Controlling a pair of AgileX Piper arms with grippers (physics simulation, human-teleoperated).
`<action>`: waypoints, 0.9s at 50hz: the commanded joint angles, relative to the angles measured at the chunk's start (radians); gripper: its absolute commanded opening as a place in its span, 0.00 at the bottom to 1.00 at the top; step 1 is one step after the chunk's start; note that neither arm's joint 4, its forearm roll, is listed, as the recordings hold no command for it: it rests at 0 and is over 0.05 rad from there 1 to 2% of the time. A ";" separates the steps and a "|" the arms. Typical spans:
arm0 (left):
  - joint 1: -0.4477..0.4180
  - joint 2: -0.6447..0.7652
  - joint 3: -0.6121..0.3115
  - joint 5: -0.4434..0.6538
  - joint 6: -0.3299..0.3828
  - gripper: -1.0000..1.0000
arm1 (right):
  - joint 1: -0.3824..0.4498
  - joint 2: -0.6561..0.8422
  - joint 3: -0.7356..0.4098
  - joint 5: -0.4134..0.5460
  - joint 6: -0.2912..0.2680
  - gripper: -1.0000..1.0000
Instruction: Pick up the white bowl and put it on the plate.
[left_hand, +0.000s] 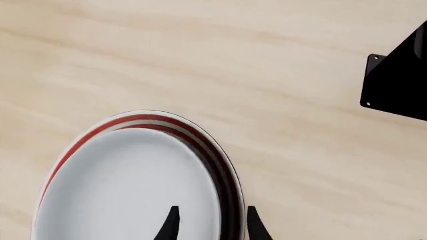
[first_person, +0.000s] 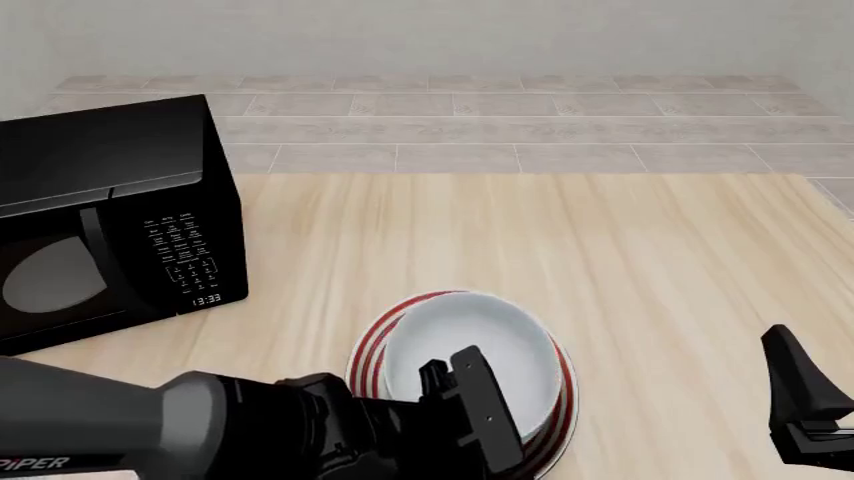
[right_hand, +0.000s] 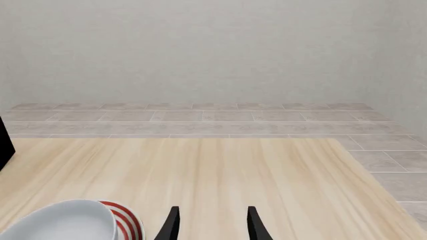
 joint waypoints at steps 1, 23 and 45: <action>0.001 -0.032 -0.010 0.033 0.001 1.00 | -0.003 0.001 0.001 -0.002 -0.001 1.00; 0.024 -0.158 -0.047 0.198 0.051 1.00 | -0.002 0.001 0.001 -0.002 -0.001 1.00; 0.052 -0.290 -0.073 0.348 0.102 1.00 | -0.002 0.001 0.001 -0.002 -0.001 1.00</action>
